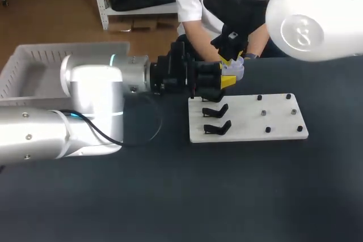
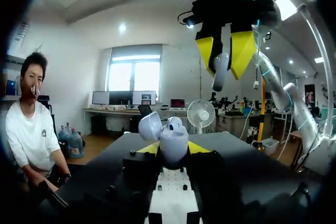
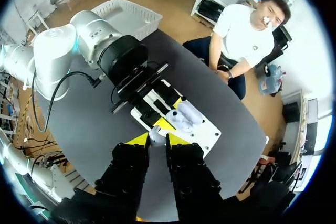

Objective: Pick up each earbud case from the left stands, insert the matching earbuds, close the lid, and place the case in the box.

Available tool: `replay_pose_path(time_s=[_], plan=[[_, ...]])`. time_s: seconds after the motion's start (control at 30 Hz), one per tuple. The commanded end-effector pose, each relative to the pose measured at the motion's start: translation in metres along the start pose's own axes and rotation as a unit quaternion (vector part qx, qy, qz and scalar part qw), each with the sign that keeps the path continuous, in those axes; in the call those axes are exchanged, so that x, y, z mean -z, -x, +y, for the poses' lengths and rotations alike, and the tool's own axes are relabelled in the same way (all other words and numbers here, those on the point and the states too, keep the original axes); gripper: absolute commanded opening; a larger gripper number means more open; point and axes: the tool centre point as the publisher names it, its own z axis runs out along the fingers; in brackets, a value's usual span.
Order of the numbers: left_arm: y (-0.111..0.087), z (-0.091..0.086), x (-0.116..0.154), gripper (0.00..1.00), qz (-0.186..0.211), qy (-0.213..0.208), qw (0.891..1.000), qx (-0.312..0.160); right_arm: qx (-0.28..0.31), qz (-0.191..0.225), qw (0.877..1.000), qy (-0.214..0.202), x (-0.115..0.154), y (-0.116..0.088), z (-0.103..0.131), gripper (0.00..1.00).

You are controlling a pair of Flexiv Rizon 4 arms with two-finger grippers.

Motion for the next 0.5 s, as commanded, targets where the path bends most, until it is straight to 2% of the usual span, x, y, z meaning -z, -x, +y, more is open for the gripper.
replay_pose_path(time_s=[0.03, 0.13, 0.5], plan=[[-0.0004, -0.0019, -0.0006, 0.00, -0.001, 0.004, 1.000, -0.002, -0.002, 0.009, 1.000, 0.005, -0.0081, 0.0095, -0.0047, 0.00], [-0.0004, -0.0019, -0.0006, 0.00, -0.001, 0.004, 1.000, -0.002, -0.016, -0.002, 1.000, 0.003, -0.0106, 0.0109, -0.0078, 0.00], [-0.0004, -0.0019, -0.0006, 0.00, -0.001, 0.004, 1.000, -0.002, -0.016, -0.002, 1.000, 0.003, -0.0106, 0.0109, -0.0078, 0.00]])
